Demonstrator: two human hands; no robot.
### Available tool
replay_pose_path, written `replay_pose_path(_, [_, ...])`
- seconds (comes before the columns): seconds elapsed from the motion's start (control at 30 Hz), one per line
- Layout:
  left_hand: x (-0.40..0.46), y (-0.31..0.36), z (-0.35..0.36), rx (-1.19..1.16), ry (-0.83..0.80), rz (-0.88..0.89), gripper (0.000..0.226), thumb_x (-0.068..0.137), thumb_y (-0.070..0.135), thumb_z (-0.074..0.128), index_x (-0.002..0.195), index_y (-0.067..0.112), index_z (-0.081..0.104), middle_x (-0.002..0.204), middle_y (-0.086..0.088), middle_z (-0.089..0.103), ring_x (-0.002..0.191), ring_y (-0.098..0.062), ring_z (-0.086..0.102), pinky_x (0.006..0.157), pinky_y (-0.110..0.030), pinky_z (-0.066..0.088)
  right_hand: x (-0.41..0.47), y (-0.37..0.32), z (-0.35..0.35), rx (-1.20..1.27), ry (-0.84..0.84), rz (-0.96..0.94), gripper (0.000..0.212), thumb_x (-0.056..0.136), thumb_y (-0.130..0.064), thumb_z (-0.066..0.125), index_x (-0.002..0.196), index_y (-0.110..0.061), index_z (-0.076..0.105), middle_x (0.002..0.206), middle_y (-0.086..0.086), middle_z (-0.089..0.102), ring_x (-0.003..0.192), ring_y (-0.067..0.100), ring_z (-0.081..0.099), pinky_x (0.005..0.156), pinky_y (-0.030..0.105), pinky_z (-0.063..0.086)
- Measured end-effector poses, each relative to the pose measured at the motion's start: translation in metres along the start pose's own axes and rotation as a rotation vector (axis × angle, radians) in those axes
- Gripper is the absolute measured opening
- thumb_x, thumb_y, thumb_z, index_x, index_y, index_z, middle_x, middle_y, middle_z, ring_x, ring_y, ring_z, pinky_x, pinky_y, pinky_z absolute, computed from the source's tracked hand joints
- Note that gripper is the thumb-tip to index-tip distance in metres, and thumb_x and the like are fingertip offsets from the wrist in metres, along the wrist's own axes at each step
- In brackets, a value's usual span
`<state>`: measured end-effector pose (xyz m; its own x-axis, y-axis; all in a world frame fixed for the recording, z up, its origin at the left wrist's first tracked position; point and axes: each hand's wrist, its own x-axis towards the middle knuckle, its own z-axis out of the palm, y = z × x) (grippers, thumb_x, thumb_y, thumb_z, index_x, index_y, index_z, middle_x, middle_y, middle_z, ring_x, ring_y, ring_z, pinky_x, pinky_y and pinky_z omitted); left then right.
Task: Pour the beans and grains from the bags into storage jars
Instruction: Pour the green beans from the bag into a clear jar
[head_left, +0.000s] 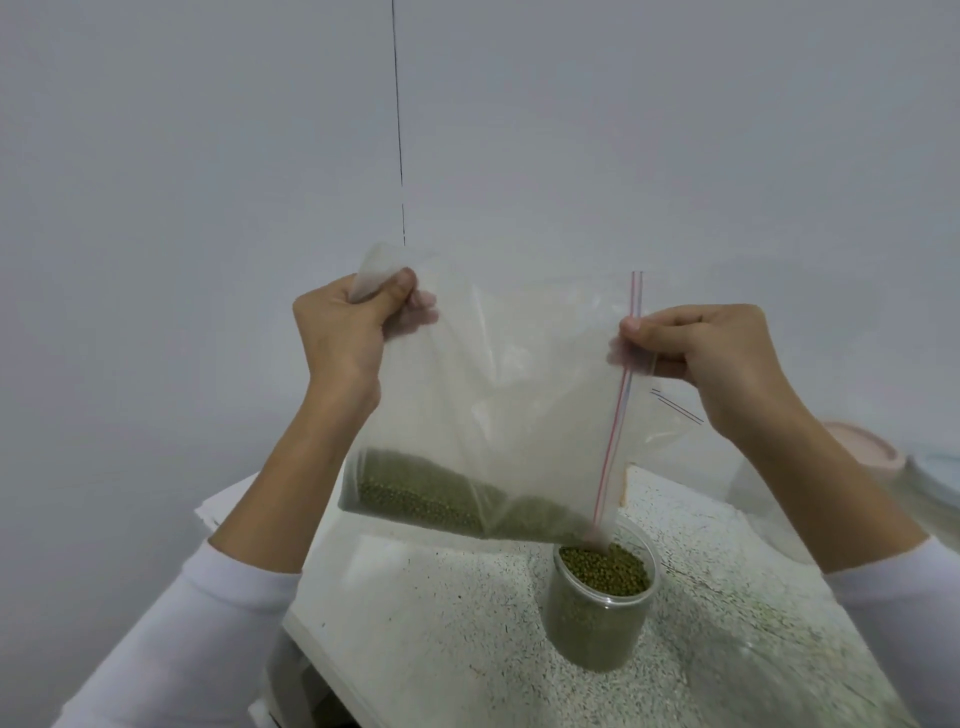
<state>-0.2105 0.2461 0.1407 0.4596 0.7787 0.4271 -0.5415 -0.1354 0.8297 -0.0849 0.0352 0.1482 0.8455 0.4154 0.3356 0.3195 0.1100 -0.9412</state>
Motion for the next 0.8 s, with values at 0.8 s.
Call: replay_pose_path(0.8, [-0.002,0.013,0.003,0.030,-0.034,0.041,0.010,0.084,0.001,0.067,0.074,0.000,0.066,0.054,0.000,0.066,0.055,-0.018,0.066,0.071,-0.037,0.060,-0.010,-0.003,-0.002,0.047,-0.022,-0.026,0.008,0.076,-0.003,0.073,0.073,0.003,0.070,0.068,0.015,0.070,0.067,0.029,0.070,0.077,0.040,0.059])
